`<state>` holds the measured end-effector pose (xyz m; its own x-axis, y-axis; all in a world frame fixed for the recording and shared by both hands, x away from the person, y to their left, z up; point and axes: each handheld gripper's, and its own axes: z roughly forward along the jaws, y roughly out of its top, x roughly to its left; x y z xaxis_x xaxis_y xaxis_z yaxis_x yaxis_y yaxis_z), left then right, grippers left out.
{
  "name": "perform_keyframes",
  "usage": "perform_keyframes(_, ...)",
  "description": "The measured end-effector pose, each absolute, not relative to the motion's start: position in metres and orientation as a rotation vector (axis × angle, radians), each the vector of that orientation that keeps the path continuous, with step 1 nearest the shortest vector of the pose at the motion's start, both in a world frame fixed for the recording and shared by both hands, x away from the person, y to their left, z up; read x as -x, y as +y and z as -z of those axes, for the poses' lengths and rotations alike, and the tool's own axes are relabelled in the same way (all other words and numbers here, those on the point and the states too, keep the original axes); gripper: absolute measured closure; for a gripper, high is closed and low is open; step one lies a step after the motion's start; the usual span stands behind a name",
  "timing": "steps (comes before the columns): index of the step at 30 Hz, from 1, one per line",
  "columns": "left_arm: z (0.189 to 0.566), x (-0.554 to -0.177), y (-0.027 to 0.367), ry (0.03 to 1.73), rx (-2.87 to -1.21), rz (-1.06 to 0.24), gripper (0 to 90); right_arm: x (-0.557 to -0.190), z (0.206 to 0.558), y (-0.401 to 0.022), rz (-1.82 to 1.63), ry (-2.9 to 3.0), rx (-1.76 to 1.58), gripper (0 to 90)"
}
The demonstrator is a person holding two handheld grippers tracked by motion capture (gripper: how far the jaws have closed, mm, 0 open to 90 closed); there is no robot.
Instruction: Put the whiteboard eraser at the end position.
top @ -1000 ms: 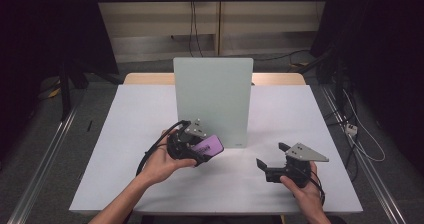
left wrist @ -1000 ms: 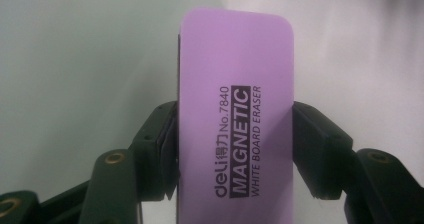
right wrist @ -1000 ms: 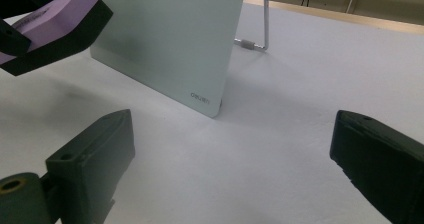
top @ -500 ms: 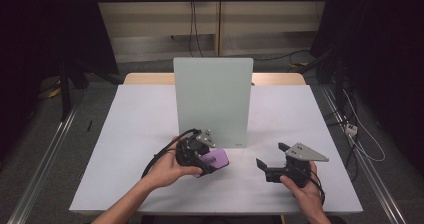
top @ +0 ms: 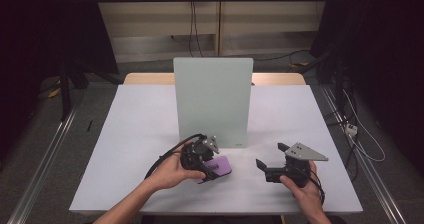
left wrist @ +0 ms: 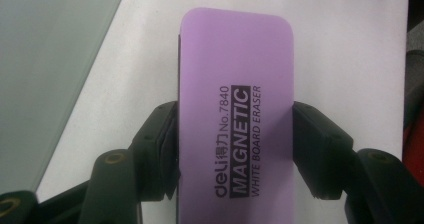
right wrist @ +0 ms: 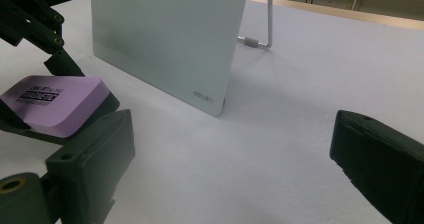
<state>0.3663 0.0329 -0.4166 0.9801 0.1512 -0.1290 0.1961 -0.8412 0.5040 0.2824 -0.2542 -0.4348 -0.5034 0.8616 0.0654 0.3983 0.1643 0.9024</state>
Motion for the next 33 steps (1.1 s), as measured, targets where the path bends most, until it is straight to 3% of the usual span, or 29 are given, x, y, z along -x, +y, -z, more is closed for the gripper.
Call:
perform_keyframes(27, 0.431, -0.364, 0.025, 0.249, -2.598, 0.044, 38.8, -0.282, 0.435, -0.255, -1.324, 1.986, -1.188, 4.3)
perform_keyframes(33, 0.433, -0.363, 0.022, 0.255, -2.592, 0.033, 29.5, -0.283, 0.436, -0.255, -1.319, 1.987, -1.186, 4.3)
